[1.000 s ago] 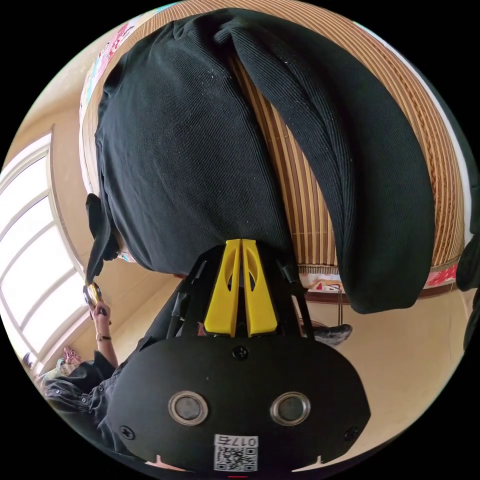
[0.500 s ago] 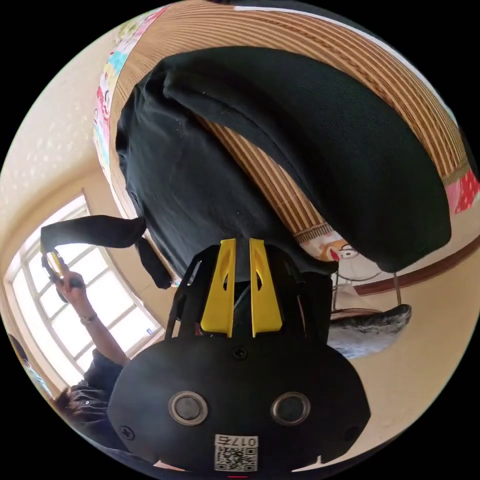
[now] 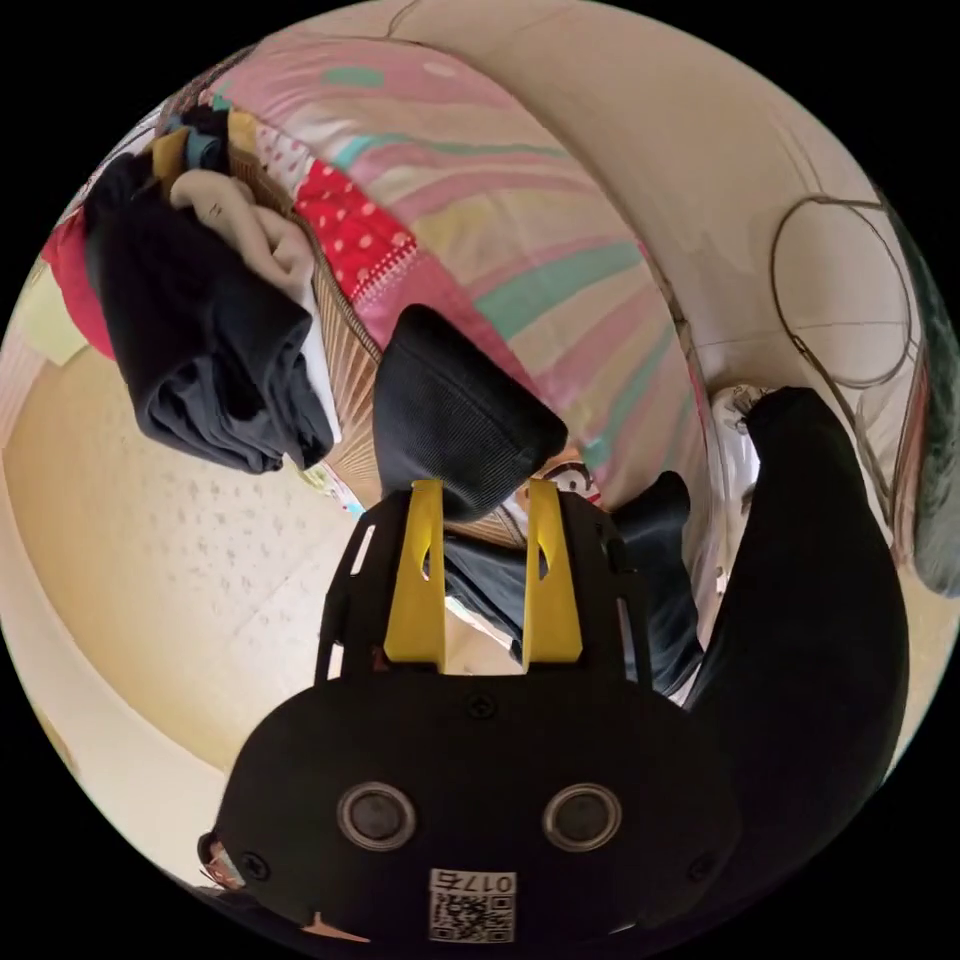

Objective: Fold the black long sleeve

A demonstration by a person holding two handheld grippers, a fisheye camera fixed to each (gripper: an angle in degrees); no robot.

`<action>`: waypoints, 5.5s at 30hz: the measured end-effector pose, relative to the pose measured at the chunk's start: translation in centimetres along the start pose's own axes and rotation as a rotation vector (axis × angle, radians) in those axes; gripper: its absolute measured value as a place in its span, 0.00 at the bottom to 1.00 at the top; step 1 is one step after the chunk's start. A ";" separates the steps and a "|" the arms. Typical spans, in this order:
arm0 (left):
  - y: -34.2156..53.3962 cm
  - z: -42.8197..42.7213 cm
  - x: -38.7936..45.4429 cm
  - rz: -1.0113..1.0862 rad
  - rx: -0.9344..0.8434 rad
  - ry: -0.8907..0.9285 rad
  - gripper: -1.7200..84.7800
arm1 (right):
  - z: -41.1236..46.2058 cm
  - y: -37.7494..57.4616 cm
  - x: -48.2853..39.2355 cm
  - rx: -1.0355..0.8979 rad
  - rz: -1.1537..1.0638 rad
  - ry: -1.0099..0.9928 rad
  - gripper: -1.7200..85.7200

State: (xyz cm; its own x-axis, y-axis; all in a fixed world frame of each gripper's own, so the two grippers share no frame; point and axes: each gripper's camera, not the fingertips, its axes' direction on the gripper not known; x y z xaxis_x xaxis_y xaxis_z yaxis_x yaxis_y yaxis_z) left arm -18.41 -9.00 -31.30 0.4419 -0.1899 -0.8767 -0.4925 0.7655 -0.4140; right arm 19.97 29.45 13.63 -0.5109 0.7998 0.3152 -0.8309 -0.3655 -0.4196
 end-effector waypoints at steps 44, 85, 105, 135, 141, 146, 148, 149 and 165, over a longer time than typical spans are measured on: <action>2.4 -9.2 -16.6 -0.432 0.007 -0.149 0.07 | 22.8 27.5 1.1 -0.533 -1.259 1.112 0.05; 8.4 -31.6 -14.7 -0.549 -0.011 0.570 0.07 | -4.4 14.0 -7.5 -0.848 -0.529 0.518 0.05; -23.8 -36.9 -21.3 -0.525 0.679 0.334 0.14 | 28.4 22.7 -25.7 -0.622 -0.956 0.270 0.05; -20.6 -10.2 4.6 0.314 0.217 -0.069 0.09 | 21.8 35.1 -13.7 -0.480 -1.273 0.702 0.03; -18.5 1.2 7.6 0.374 -0.001 0.058 0.13 | 13.4 27.6 -10.6 -0.499 -0.997 0.730 0.06; -14.5 -1.5 -3.0 -0.146 0.159 -0.102 0.24 | 10.9 24.2 -9.9 -0.649 -0.845 0.480 0.15; -14.0 -0.5 -7.0 -0.280 0.110 -0.029 0.26 | 10.7 23.3 -9.5 -0.665 -0.773 0.373 0.17; -13.9 0.9 -9.1 -0.346 0.052 0.015 0.25 | 10.6 22.7 -9.1 -0.672 -0.715 0.290 0.18; -5.2 0.5 2.2 -0.056 -0.219 0.186 0.10 | 15.4 22.1 -8.9 -0.908 -0.538 -0.344 0.25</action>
State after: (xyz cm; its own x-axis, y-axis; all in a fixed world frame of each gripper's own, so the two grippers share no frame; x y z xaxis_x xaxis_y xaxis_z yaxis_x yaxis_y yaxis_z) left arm -14.50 -13.08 -30.91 0.3379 -0.3529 -0.8725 -0.6306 0.6033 -0.4882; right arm 2.73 6.90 14.70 -0.2830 0.5229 0.8040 -0.5648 0.5867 -0.5803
